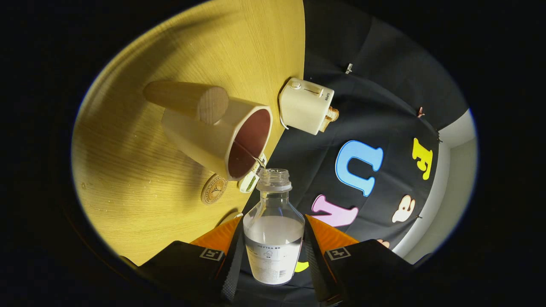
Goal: Take the bottle from table, then pour the juice into the cup, finally place the bottle on the coaster
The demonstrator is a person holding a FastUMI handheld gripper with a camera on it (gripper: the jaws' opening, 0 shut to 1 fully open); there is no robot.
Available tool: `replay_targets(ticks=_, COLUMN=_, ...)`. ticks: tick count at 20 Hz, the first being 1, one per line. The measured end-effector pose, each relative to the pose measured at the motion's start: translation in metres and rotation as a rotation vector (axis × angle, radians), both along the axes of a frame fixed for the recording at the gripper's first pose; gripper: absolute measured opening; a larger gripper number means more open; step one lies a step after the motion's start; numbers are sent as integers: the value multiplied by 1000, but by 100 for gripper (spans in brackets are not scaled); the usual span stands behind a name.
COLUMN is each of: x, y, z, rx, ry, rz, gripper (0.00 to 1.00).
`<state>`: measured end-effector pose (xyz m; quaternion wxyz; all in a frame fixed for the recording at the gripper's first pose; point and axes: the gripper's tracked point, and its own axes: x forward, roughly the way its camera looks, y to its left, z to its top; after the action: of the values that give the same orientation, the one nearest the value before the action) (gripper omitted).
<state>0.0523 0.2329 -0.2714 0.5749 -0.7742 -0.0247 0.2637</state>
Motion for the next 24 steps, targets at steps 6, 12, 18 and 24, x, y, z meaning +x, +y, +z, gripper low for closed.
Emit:
replay_targets(ticks=6, x=2, y=0, z=-1, rx=-23, ry=-12, rz=29, gripper=71)
replay_targets(ticks=12, x=2, y=3, z=4, rx=-39, ry=-24, rz=70, gripper=72)
replay_targets(ticks=18, x=1, y=7, z=5, rx=-59, ry=-37, rz=101, gripper=71)
replay_targets(ticks=24, x=0, y=14, z=10, rx=-101, ry=-71, rz=173, gripper=71)
